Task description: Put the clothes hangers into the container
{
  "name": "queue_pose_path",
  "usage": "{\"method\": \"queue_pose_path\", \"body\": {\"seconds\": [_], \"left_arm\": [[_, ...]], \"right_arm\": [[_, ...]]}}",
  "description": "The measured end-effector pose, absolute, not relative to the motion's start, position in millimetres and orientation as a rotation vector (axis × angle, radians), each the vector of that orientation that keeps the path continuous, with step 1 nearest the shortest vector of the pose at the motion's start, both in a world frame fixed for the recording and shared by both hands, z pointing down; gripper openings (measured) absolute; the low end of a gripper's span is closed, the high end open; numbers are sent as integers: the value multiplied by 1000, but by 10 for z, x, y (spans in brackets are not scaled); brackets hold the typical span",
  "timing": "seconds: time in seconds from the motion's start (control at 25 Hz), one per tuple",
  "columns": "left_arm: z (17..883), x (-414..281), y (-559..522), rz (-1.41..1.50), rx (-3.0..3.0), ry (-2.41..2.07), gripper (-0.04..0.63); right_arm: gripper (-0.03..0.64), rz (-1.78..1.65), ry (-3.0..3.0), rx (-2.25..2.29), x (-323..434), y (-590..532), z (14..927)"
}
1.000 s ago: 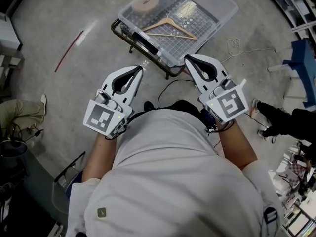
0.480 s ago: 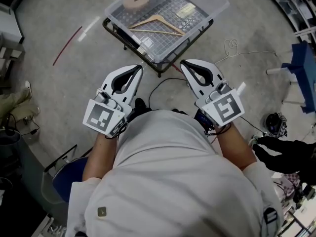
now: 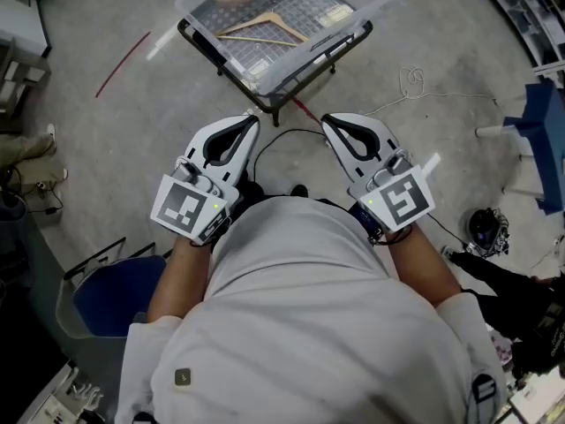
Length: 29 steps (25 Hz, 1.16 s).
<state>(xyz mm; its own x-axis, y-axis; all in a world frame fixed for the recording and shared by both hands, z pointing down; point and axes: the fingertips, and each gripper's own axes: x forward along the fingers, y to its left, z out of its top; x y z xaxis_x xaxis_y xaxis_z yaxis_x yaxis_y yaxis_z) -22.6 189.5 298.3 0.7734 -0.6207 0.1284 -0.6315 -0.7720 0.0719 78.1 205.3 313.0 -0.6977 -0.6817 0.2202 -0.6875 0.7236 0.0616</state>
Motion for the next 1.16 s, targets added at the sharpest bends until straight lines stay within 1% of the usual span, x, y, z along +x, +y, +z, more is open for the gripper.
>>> {"method": "queue_pose_path", "body": {"seconds": [0.2,0.44,0.68,1.16], "left_arm": [[3041,-52,2193,163,2846,-1024,17],[3156,-157,2417,156,2832,-1048,17],[3020,-147,2394,179,2800,-1068,17],[3078,-181,2346,183,2794,-1091,17]], "right_arm": [[20,65,-2723,1082,924,2355,3209],[20,78,-2732,1063,810,2573,3339],[20,102,-2746,1043,834,2529,3194],[20,109,-2757,1038,821,2475,3263]]}}
